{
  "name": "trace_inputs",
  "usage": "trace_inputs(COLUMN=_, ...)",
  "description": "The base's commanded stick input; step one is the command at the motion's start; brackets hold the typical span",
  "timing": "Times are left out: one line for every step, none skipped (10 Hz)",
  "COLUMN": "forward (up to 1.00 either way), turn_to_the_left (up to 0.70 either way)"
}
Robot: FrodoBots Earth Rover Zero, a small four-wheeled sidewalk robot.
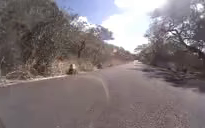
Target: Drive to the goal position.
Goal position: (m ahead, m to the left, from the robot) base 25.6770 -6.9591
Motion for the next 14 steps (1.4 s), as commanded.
trace_inputs(forward=0.5, turn_to_the_left=0.0)
trace_inputs(forward=0.5, turn_to_the_left=0.0)
trace_inputs(forward=0.5, turn_to_the_left=0.0)
trace_inputs(forward=0.5, turn_to_the_left=0.0)
trace_inputs(forward=0.5, turn_to_the_left=0.0)
trace_inputs(forward=0.5, turn_to_the_left=0.0)
trace_inputs(forward=0.5, turn_to_the_left=0.0)
trace_inputs(forward=0.5, turn_to_the_left=0.0)
trace_inputs(forward=0.5, turn_to_the_left=0.0)
trace_inputs(forward=0.5, turn_to_the_left=0.0)
trace_inputs(forward=0.5, turn_to_the_left=0.0)
trace_inputs(forward=0.5, turn_to_the_left=0.0)
trace_inputs(forward=0.5, turn_to_the_left=0.0)
trace_inputs(forward=0.5, turn_to_the_left=0.0)
